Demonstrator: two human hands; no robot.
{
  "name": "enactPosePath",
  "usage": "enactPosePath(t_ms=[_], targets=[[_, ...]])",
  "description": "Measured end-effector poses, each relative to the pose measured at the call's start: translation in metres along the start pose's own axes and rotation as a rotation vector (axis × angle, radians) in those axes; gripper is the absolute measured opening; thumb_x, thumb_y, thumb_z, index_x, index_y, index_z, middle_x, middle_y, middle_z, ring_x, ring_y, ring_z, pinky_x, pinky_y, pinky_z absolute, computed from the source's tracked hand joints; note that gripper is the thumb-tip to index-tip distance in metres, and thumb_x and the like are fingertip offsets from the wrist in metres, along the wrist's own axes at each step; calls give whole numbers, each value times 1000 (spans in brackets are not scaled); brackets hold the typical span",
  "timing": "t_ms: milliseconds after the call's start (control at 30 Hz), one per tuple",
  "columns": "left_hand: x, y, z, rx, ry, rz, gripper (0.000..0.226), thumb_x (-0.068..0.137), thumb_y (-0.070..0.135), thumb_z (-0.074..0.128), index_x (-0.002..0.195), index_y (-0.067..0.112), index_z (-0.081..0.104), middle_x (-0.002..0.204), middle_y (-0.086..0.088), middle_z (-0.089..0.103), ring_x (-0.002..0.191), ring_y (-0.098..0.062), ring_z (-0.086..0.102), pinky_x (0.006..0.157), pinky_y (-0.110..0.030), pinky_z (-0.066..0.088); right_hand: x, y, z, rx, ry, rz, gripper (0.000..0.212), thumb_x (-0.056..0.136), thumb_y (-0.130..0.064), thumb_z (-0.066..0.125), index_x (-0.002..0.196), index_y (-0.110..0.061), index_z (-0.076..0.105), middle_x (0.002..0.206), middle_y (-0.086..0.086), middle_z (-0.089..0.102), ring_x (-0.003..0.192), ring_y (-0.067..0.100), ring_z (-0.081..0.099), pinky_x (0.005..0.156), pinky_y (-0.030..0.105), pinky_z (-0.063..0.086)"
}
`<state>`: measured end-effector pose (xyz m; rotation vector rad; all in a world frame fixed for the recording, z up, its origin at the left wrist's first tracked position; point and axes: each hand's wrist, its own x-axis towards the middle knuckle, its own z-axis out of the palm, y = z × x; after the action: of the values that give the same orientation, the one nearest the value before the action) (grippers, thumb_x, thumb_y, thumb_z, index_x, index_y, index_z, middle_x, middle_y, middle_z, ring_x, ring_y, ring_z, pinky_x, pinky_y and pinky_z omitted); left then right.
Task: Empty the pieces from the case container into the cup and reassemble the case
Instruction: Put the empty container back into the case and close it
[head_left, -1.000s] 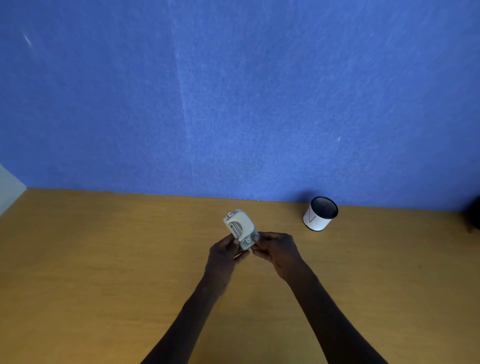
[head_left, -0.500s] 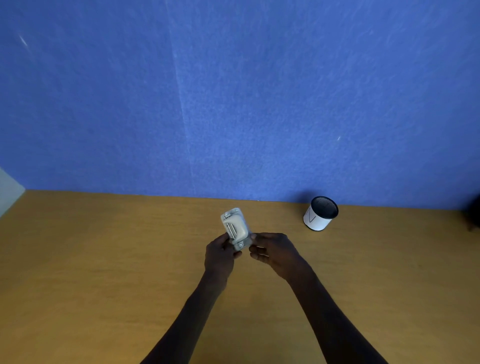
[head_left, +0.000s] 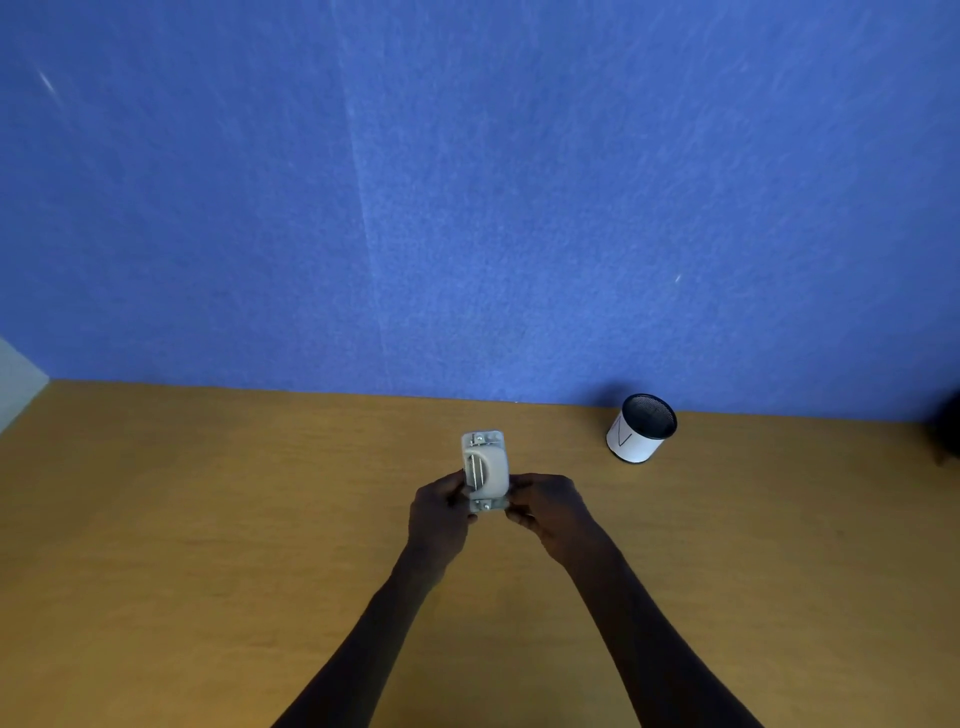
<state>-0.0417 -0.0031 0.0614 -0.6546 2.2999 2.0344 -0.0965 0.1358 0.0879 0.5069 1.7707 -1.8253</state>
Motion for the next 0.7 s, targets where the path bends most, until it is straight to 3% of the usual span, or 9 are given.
enactPosePath(t_ms=[67, 133, 233, 333, 433, 533, 633, 700], targets=[[0, 1, 0, 64, -52, 1, 34, 96, 5, 50, 118, 21, 71, 97, 1, 74, 85, -20, 72, 68, -36, 59, 2, -4, -1, 49, -62, -21, 24, 87, 2, 57, 98, -4, 76, 93, 18, 75, 84, 28, 70, 69, 35, 57], [-2, -1, 3, 71, -119, -23, 38, 94, 3, 49, 113, 26, 72, 92, 0, 75, 81, -20, 69, 71, -40, 59, 8, -5, 0, 54, 8, -30, 24, 87, 0, 55, 95, -4, 77, 90, 17, 74, 81, 29, 70, 70, 35, 56], [-6, -6, 6, 39, -187, -58, 46, 91, 1, 49, 103, 40, 71, 95, -3, 77, 76, -16, 63, 66, -32, 53, 12, -3, -1, 14, 161, 10, 27, 88, 4, 54, 84, -7, 79, 79, 14, 74, 67, 25, 69, 60, 32, 58], [-8, -15, 9, 22, -173, -92, 41, 91, 2, 50, 112, 29, 73, 96, -3, 76, 77, -18, 64, 67, -35, 53, 12, 4, -7, -58, 126, 45, 24, 87, 7, 55, 91, -2, 77, 82, 15, 75, 67, 23, 70, 59, 32, 60], [-11, -20, 14, 23, -119, -124, 37, 91, 4, 52, 106, 31, 72, 90, 3, 75, 78, -20, 68, 71, -45, 58, 11, 9, -10, -118, 136, 47, 14, 87, -7, 66, 92, 1, 75, 94, 21, 76, 74, 26, 73, 66, 37, 62], [-9, -22, 18, -6, -80, -167, 38, 91, 4, 53, 96, 37, 70, 80, 9, 73, 69, -16, 66, 64, -38, 55, 13, 21, -10, -97, 166, -2, 23, 91, -24, 68, 95, -2, 71, 92, 17, 75, 74, 25, 74, 58, 33, 62], [-7, -26, 21, -19, -73, -191, 37, 88, 2, 53, 102, 28, 74, 74, 5, 74, 64, -19, 63, 60, -35, 48, 16, 32, -13, -211, 187, -79, 24, 85, -23, 74, 95, -1, 71, 93, 20, 75, 79, 30, 75, 70, 48, 64], [-5, -29, 23, -5, -78, -198, 40, 85, 2, 53, 98, 33, 75, 73, 5, 75, 65, -19, 65, 60, -36, 51, 19, 37, -13, -337, 206, -123, 19, 81, -19, 78, 89, -2, 73, 89, 18, 76, 80, 30, 75, 72, 53, 62]])
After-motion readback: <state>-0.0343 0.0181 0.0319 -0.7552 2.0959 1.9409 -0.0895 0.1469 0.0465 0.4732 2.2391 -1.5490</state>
